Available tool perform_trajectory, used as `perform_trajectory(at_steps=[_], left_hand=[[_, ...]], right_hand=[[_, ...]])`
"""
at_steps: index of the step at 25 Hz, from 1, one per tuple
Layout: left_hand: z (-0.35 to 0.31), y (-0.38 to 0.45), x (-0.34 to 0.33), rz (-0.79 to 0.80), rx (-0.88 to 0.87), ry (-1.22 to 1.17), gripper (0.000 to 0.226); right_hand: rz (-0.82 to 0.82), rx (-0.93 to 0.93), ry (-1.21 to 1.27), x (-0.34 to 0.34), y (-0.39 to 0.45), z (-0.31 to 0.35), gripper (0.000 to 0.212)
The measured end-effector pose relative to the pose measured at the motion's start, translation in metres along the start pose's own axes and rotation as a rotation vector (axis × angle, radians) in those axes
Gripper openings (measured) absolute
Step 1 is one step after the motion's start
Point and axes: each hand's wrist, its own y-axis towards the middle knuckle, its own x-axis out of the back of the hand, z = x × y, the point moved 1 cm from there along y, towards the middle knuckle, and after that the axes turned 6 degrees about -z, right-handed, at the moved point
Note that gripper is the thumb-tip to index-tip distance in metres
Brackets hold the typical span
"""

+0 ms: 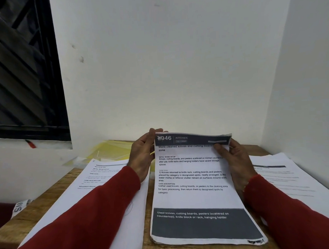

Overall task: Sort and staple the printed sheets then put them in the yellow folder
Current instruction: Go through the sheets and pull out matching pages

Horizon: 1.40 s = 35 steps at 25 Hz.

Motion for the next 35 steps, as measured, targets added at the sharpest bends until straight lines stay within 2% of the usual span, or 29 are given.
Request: perform_trajectory(at_steps=[10, 15, 21, 24, 30, 35], left_hand=[[0.009, -0.001, -0.002, -0.041, 0.001, 0.038, 0.025], [0.011, 0.001, -0.001, -0.11, -0.002, 0.059, 0.021], [0.014, 0.001, 0.0, -0.084, 0.016, 0.128, 0.014], [0.018, 0.0, -0.002, -0.065, 0.025, 0.14, 0.021], [0.022, 0.003, 0.002, -0.11, 0.029, 0.106, 0.02], [0.027, 0.003, 0.004, -0.121, 0.067, 0.142, 0.021]], right_hand=[[-0.038, -0.117, 0.042, 0.004, -0.002, 0.004, 0.027], [0.009, -0.275, 0.125, 0.005, -0.001, 0.002, 0.033], [-0.02, -0.196, 0.13, 0.005, 0.0, 0.003, 0.027], [-0.033, -0.166, 0.067, 0.006, 0.0, 0.002, 0.025], [-0.006, -0.265, 0.072, 0.009, 0.002, -0.002, 0.021], [-0.02, -0.298, -0.082, 0.014, 0.005, -0.005, 0.023]])
